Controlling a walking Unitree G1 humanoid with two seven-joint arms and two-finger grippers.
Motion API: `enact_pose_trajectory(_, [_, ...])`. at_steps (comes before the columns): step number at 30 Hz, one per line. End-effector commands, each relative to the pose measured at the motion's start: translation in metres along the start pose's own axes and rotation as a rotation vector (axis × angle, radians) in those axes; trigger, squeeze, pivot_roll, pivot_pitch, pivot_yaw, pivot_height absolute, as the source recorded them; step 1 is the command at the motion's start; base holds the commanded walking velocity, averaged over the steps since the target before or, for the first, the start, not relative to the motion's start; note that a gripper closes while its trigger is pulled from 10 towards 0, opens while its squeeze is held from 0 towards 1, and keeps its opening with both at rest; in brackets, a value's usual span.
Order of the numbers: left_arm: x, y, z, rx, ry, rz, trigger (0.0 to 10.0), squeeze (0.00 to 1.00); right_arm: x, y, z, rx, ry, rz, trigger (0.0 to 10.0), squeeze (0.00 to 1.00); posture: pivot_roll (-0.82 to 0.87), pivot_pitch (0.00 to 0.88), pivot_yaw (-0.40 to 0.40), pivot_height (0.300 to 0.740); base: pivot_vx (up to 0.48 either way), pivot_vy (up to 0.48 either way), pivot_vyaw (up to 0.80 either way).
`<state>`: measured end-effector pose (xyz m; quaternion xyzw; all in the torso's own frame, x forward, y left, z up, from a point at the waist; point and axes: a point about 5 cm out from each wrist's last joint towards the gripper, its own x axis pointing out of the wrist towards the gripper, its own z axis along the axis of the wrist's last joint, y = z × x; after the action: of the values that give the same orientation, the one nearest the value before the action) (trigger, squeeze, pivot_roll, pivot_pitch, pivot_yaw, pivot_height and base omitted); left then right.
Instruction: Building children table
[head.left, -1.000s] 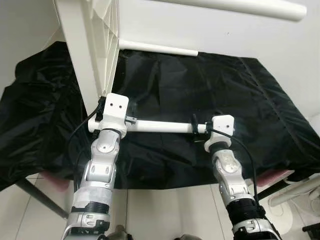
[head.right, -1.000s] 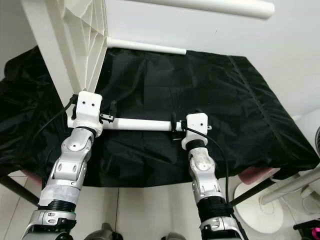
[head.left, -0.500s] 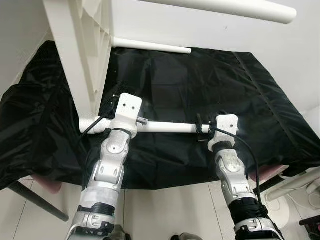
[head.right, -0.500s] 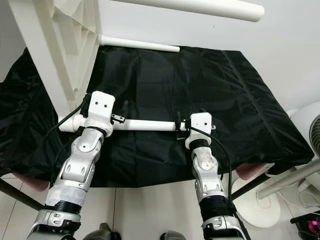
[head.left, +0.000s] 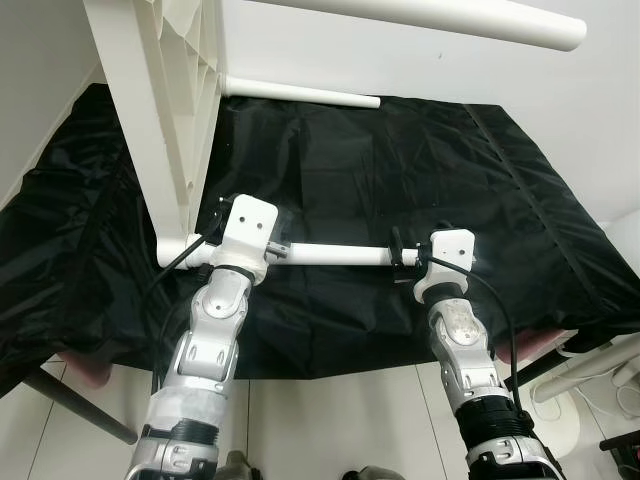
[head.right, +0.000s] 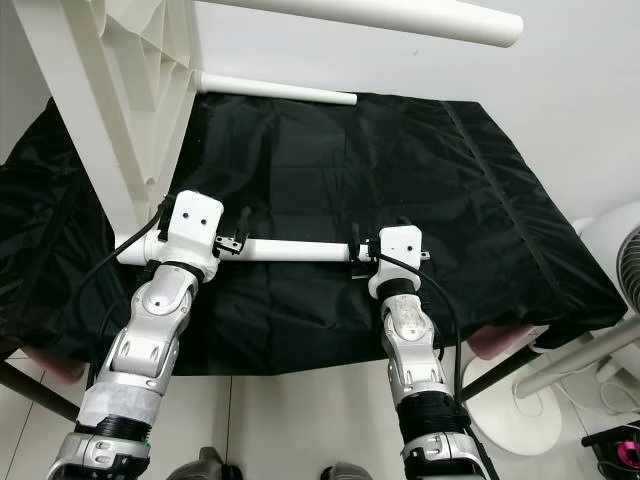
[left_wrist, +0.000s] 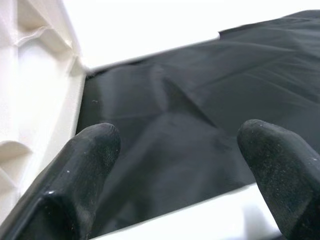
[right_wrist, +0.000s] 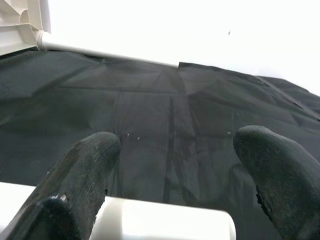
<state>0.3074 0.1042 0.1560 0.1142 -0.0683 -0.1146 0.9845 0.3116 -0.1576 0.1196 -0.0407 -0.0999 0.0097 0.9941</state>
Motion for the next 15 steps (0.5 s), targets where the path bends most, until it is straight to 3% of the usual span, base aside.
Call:
enact_pose_trajectory(1, [-0.001,-0.003,0.003,-0.01,-0.013,-0.029,10.0,0.66,-0.002,-0.005,0.0,-0.001,-0.004,-0.018,10.0,0.0,0.0,0.004,-0.013,0.74,0.0,0.0,0.0])
enact_pose_trajectory(2, [-0.006,-0.004,0.001,-0.033,-0.015,-0.076,10.0,1.0,-0.006,-0.007,0.0,0.013,-0.014,-0.025,10.0,1.0,0.0,0.0,-0.01,0.74,0.0,0.0,0.0])
enact_pose_trajectory(5, [-0.012,-0.003,-0.001,0.01,-0.02,-0.1,10.0,1.0,-0.012,-0.01,0.0,0.028,-0.025,-0.05,10.0,1.0,0.0,0.0,-0.006,0.74,0.0,0.0,0.0])
enact_pose_trajectory(6, [-0.013,-0.003,-0.002,0.034,-0.014,-0.099,10.0,0.0,-0.013,-0.012,0.0,0.009,-0.015,-0.063,10.0,0.95,0.0,0.0,-0.003,0.74,0.0,0.0,0.0])
enact_pose_trajectory(7, [-0.013,-0.003,-0.002,0.034,-0.014,-0.099,10.0,0.0,-0.013,-0.012,0.0,0.009,-0.015,-0.063,10.0,0.95,0.0,0.0,-0.003,0.74,0.0,0.0,0.0])
enact_pose_trajectory(8, [-0.013,-0.002,-0.003,-0.007,-0.003,-0.1,10.0,0.0,-0.016,-0.011,0.002,0.027,-0.028,-0.05,10.0,0.0,0.0,0.004,-0.001,0.74,0.0,0.0,0.0])
enact_pose_trajectory(9, [-0.013,-0.002,-0.003,-0.007,-0.003,-0.1,10.0,0.0,-0.016,-0.011,0.002,0.027,-0.028,-0.05,10.0,0.0,0.0,0.004,-0.001,0.74,0.0,0.0,0.0])
enact_pose_trajectory(10, [-0.013,-0.001,-0.004,-0.045,0.005,-0.104,10.0,1.0,-0.017,-0.011,0.003,0.042,-0.039,-0.038,10.0,1.0,0.0,0.004,-0.001,0.74,0.0,0.0,0.0])
enact_pose_trajectory(13, [-0.014,-0.001,-0.005,-0.035,0.013,-0.094,10.0,1.0,-0.018,-0.011,0.003,0.046,-0.03,-0.039,10.0,1.0,-0.01,0.014,0.002,0.74,0.0,0.0,0.0])
enact_pose_trajectory(14, [-0.014,-0.001,-0.006,-0.045,0.013,-0.093,10.0,0.0,-0.019,-0.011,0.002,0.042,-0.025,-0.04,10.0,0.0,-0.01,0.021,0.005,0.74,0.0,0.0,0.0])
enact_pose_trajectory(15, [-0.015,-0.001,-0.004,-0.068,0.003,-0.097,10.0,0.19,-0.021,-0.009,0.004,0.062,-0.041,-0.025,10.0,1.0,-0.01,0.027,0.005,0.74,0.0,0.0,0.0])
